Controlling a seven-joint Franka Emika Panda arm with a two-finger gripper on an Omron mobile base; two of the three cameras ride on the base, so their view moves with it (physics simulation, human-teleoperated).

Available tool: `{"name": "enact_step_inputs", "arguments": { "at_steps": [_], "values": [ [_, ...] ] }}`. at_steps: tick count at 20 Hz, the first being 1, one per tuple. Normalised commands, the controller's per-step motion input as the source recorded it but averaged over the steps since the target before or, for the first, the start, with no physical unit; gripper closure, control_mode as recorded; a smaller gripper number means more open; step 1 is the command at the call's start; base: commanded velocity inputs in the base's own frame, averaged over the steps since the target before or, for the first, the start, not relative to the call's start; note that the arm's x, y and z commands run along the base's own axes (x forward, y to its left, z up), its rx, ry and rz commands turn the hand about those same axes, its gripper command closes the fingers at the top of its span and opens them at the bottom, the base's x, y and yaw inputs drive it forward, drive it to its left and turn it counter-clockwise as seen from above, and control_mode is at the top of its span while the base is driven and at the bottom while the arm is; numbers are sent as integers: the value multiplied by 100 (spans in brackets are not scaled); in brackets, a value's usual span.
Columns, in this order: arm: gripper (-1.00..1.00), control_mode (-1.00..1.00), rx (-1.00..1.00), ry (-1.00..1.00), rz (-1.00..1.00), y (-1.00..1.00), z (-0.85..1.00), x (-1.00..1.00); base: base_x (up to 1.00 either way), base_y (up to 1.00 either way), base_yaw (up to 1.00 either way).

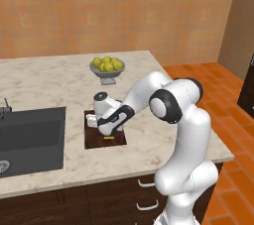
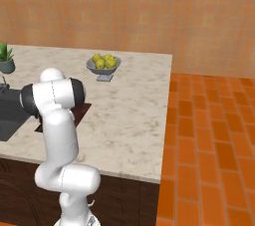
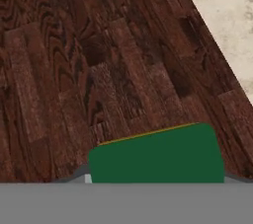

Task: Pick up the sponge from the counter and clean the cutting board by briefly scrubbing or pressing down on the cutting board. Once finished, release the sponge.

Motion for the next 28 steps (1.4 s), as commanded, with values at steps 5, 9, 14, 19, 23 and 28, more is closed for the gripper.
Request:
{"name": "enact_step_inputs", "arguments": {
  "at_steps": [5,9,14,19,23,28],
  "values": [
    [100,-100,0,-8,0,-8,-24,63,0,0,0],
    [100,-100,6,0,0,-21,1,63,0,0,0],
    [100,-100,4,0,0,-25,0,77,0,0,0],
    [100,-100,0,0,0,-4,0,67,0,0,0],
    [100,-100,0,-6,0,0,-13,32,0,0,0],
    [100,-100,0,-17,0,0,-45,4,0,0,0]
  ]
}}
